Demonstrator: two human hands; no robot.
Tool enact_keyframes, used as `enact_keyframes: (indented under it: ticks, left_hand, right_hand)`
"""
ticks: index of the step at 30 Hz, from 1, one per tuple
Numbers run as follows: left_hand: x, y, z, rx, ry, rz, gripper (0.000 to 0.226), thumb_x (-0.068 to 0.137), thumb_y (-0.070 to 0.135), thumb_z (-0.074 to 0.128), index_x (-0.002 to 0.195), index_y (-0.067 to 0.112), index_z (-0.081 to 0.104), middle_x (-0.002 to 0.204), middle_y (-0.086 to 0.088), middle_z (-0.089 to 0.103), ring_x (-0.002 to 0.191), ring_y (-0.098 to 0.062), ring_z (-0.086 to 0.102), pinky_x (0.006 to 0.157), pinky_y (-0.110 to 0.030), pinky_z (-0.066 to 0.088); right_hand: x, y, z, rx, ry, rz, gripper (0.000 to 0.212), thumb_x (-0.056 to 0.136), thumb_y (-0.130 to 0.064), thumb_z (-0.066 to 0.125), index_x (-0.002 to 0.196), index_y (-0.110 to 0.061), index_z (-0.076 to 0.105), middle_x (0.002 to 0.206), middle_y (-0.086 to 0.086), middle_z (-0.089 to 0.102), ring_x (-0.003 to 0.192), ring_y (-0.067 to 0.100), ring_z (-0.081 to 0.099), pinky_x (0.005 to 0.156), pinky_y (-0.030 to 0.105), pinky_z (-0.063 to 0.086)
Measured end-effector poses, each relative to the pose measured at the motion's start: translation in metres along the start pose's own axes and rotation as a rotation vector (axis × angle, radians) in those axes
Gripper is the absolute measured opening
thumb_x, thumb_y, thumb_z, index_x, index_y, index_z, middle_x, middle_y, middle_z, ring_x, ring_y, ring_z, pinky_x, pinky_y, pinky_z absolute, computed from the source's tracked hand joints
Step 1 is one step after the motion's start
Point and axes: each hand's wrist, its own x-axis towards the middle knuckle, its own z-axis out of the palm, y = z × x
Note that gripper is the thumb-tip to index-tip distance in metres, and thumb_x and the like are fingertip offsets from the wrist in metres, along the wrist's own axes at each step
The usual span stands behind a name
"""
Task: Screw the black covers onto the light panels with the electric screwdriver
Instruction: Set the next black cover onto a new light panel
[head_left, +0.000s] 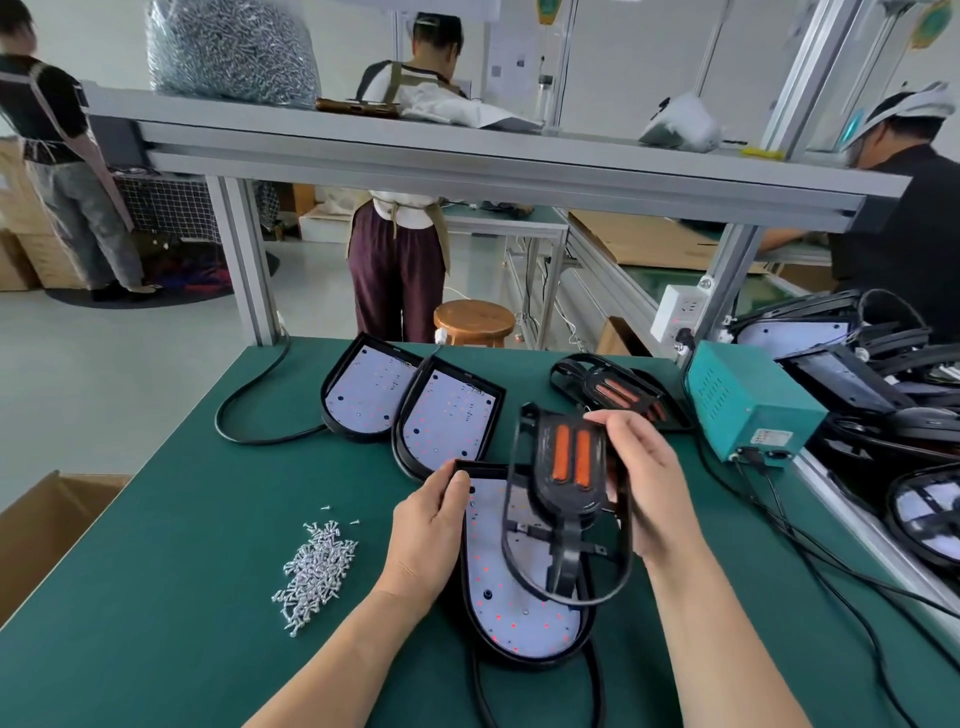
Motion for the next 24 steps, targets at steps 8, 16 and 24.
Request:
enact_keyframes:
  ticks: [8,16,24]
  left_hand:
    - [-0.001,0.001,0.002,-0.117,-0.008,-0.047,0.034,0.103,0.035,0.044,0.086,0.014,0.065,0.082,0.003,0.071,0.076,-0.010,0.053,0.081,-0.029,0.049]
    - [-0.001,0.000,0.001,-0.089,-0.013,0.005,0.016,0.099,0.030,0.055,0.092,0.035,0.068,0.087,-0.001,0.072,0.077,-0.006,0.057,0.072,-0.014,0.046]
    - [0.002,-0.005,0.001,-0.086,-0.028,0.020,0.025,0.095,0.021,0.060,0.096,0.044,0.069,0.070,0.004,0.060,0.065,-0.007,0.048,0.066,-0.022,0.045]
  right_hand:
    - [0.003,0.022,0.006,-0.425,-0.275,-0.139,0.018,0.103,-0.021,0.059,0.097,-0.027,0.075,0.099,-0.011,0.072,0.098,0.007,0.063,0.089,0.017,0.046]
    - [0.002,0.037,0.012,-0.650,-0.238,-0.154,0.019,0.093,-0.008,0.069,0.100,-0.026,0.074,0.111,-0.011,0.068,0.108,0.001,0.061,0.097,0.018,0.043]
    - [-0.001,0.035,0.012,-0.599,-0.234,0.003,0.019,0.098,-0.016,0.066,0.113,-0.026,0.070,0.115,-0.014,0.069,0.100,-0.016,0.057,0.087,0.004,0.038]
